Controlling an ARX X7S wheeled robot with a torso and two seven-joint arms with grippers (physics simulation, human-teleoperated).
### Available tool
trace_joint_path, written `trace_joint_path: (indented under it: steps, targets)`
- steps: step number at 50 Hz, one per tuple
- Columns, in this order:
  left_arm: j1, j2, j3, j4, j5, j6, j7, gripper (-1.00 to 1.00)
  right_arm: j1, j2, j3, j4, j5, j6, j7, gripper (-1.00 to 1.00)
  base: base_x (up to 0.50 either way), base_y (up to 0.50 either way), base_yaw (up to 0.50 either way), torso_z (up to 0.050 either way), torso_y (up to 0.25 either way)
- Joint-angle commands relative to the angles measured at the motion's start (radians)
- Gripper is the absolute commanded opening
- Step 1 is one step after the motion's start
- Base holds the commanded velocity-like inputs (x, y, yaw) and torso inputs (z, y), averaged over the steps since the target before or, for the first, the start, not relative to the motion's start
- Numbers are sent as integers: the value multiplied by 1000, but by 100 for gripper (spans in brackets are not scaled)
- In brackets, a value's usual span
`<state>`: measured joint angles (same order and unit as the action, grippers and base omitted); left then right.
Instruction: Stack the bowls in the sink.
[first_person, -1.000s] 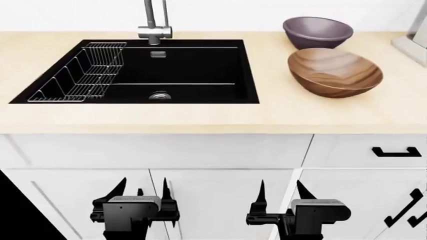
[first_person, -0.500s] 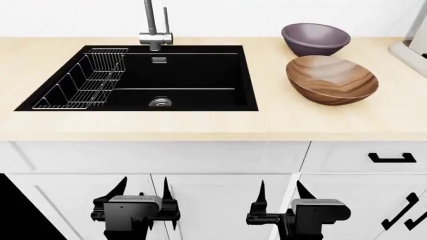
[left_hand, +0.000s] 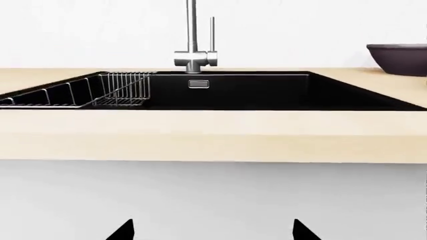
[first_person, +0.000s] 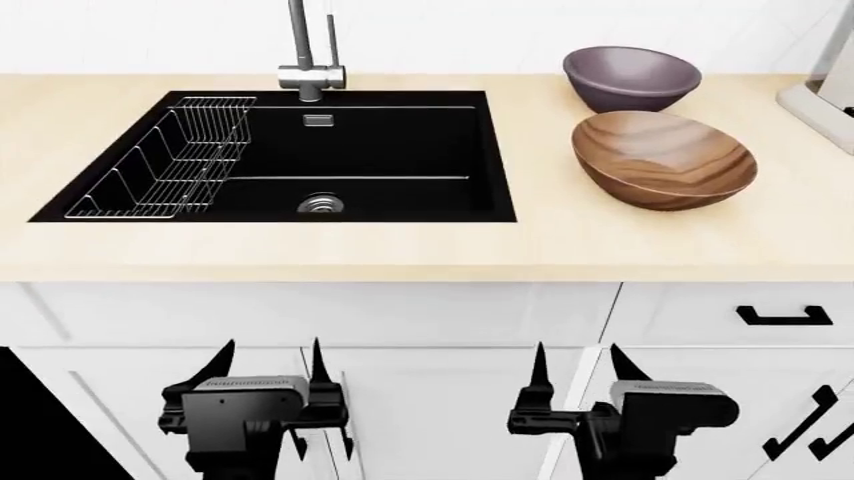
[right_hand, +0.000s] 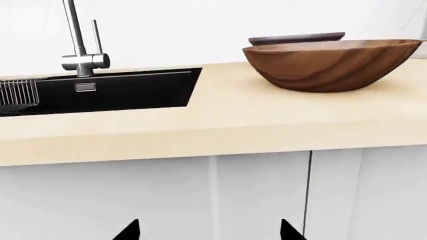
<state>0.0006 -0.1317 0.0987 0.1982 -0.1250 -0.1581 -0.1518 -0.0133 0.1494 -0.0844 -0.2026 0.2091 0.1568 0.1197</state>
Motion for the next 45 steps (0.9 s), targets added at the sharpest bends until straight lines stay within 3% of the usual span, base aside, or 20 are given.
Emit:
trace_joint_path:
  steps: [1, 11, 19, 21, 24, 26, 27, 31, 45]
  targets:
    - [-33, -39, 18, 246, -10, -252, -41, 100, 9, 65, 65, -250, 130, 234, 41, 100, 0, 0, 0, 0, 0]
    - [-227, -112, 20, 571, -71, -775, -44, 100, 130, 173, 152, -549, 352, 669, 116, 100, 0, 0, 0, 0, 0]
    - [-625, -93, -68, 761, -224, -1394, 14, 100, 505, 206, 387, -671, 855, 1260, 301, 100, 0, 0, 0, 0, 0]
    - [-694, -138, -93, 710, -413, -1412, -106, 100, 617, 192, 465, -635, 1053, 1401, 420, 100, 0, 0, 0, 0, 0]
    - [-844, -246, -135, 567, -863, -1411, -536, 100, 739, 291, 405, -508, 1417, 1388, 735, 100, 0, 0, 0, 0, 0]
    - [-927, -268, -119, 489, -1163, -1409, -680, 100, 808, 342, 351, -445, 1534, 1353, 832, 100, 0, 0, 0, 0, 0]
    - [-956, -273, -108, 459, -1230, -1406, -720, 100, 835, 360, 326, -425, 1562, 1346, 854, 100, 0, 0, 0, 0, 0]
    - [-1032, -284, -58, 378, -1314, -1393, -791, 100, 912, 394, 266, -374, 1602, 1335, 875, 100, 0, 0, 0, 0, 0]
    - [-1107, -312, 24, 320, -1326, -1350, -812, 100, 956, 402, 251, -356, 1492, 1324, 742, 100, 0, -71, 0, 0, 0]
